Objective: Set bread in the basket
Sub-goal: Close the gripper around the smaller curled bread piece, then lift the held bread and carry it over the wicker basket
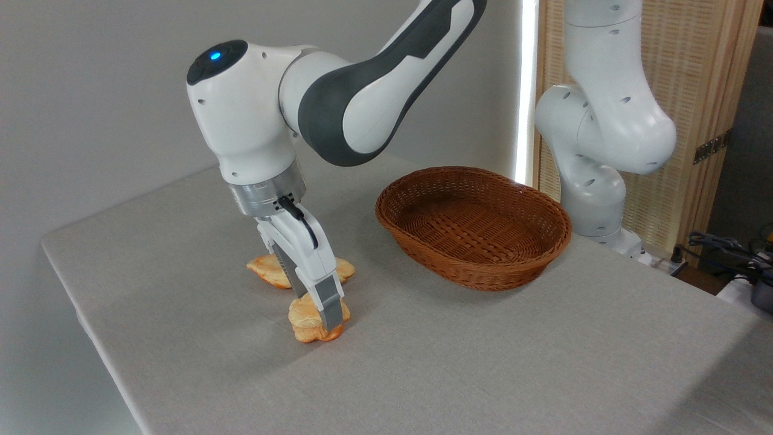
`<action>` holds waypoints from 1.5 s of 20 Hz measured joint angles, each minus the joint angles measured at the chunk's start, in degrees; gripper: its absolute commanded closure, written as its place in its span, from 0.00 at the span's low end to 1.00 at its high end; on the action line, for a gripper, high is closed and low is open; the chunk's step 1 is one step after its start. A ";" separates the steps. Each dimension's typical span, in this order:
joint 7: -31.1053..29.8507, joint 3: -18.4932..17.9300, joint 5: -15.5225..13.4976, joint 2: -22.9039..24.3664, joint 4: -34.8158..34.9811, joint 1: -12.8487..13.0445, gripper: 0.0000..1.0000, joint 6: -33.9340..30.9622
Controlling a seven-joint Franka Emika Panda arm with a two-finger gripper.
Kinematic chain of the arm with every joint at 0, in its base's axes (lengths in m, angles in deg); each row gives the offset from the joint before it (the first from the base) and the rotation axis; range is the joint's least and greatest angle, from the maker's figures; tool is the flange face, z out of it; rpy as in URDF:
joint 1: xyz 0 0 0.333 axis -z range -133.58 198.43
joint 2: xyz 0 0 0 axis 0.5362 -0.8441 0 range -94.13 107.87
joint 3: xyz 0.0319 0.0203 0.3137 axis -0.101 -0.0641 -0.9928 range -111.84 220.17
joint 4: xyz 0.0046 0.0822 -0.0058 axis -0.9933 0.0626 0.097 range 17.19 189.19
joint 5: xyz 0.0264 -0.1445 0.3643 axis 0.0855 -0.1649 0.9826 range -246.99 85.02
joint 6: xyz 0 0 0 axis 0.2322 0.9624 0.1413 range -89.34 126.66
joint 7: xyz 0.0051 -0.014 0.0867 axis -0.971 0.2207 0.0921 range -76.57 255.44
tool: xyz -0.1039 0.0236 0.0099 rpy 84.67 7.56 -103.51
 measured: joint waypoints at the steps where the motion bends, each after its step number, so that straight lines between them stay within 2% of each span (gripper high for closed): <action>1: 0.05 0.00 0.06 -0.19 0.00 0.00 0.21 0.00; 2: 0.12 0.00 0.26 -0.34 0.00 0.01 0.36 0.00; 3: 0.15 0.00 0.44 -0.43 0.00 0.02 0.46 0.02; 5: 0.15 0.01 0.51 -0.49 0.00 0.03 0.53 0.03; 20: -0.16 0.21 0.54 -0.01 -0.79 0.10 0.52 0.21; 24: -5.35 0.94 0.52 4.52 -1.43 0.32 0.50 -0.56; 27: -9.03 2.06 0.52 9.08 -1.40 0.66 0.48 -4.30; 30: -9.94 2.27 0.38 13.07 -0.55 1.47 0.47 -8.64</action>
